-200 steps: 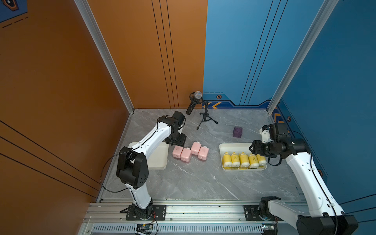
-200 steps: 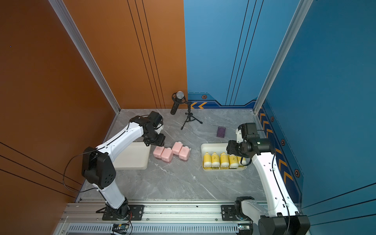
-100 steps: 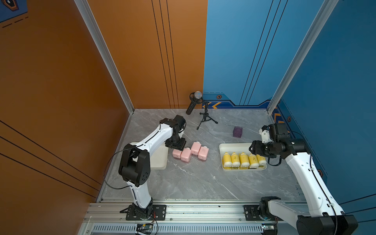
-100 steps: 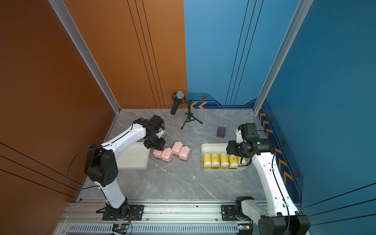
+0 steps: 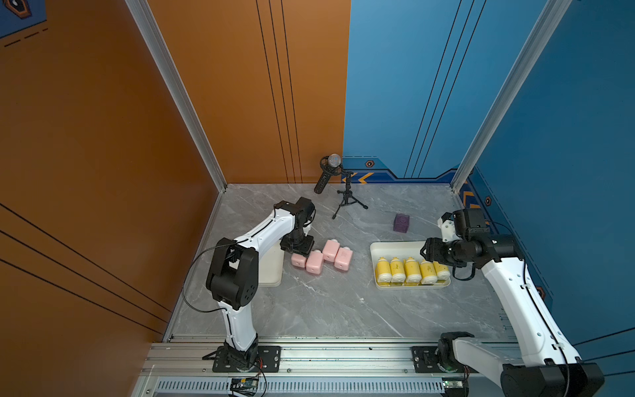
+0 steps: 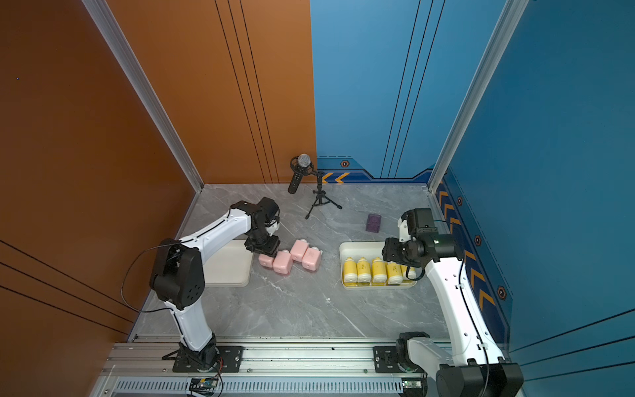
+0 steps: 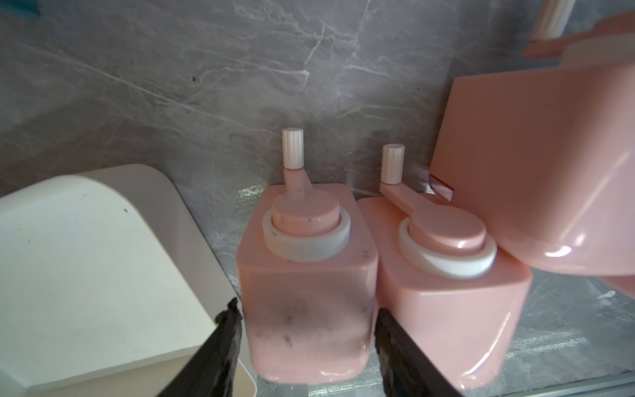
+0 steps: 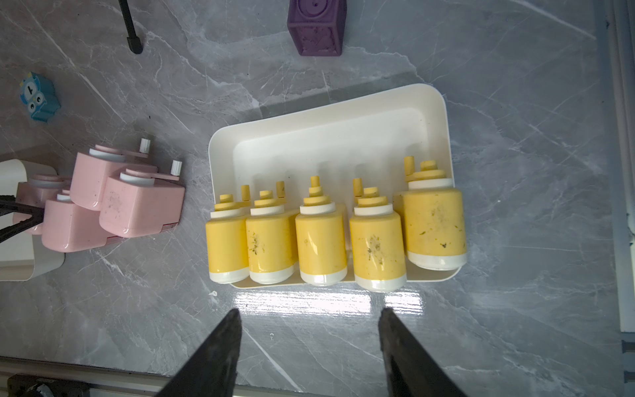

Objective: Place the pencil sharpeners by color into the storage box
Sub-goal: Pick up the pencil sharpener from the center of the board.

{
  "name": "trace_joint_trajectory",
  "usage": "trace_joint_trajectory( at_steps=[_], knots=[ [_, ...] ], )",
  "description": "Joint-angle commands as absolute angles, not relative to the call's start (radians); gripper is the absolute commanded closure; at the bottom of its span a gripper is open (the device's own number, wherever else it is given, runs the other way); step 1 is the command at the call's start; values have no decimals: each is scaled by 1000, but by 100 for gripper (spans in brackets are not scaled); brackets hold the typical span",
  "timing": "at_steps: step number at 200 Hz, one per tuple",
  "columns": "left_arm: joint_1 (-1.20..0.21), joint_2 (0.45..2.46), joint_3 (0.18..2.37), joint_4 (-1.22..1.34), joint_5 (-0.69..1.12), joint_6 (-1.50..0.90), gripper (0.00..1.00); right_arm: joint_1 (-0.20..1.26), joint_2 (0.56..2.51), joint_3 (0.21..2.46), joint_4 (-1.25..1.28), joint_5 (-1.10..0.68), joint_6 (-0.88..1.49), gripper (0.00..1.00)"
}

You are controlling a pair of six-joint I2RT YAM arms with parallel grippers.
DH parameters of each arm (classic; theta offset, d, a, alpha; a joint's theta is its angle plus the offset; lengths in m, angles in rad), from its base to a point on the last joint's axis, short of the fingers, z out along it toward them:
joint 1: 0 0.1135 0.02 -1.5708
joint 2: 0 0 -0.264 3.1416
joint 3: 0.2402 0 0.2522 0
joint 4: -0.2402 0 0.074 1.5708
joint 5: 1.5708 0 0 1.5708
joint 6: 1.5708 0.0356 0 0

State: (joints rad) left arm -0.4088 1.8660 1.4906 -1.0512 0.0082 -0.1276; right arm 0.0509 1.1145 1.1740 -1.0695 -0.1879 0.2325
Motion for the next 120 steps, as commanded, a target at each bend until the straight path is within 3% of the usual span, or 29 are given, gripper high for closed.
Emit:
trace_joint_trajectory(
  at_steps=[1, 53, 120],
  knots=[
    [-407, 1884, 1478, -1075, -6, -131, 39, 41, 1108, 1163, -1069, -204, 210, 35],
    [-403, 1909, 1482, -1074, -18, -137, 41, 40, 1110, 1167, -1071, -206, 206, 35],
    [-401, 1902, 1514, -1072, -32, -150, 57, 35, 1116, 1173, -1069, -211, 200, 35]
  ],
)
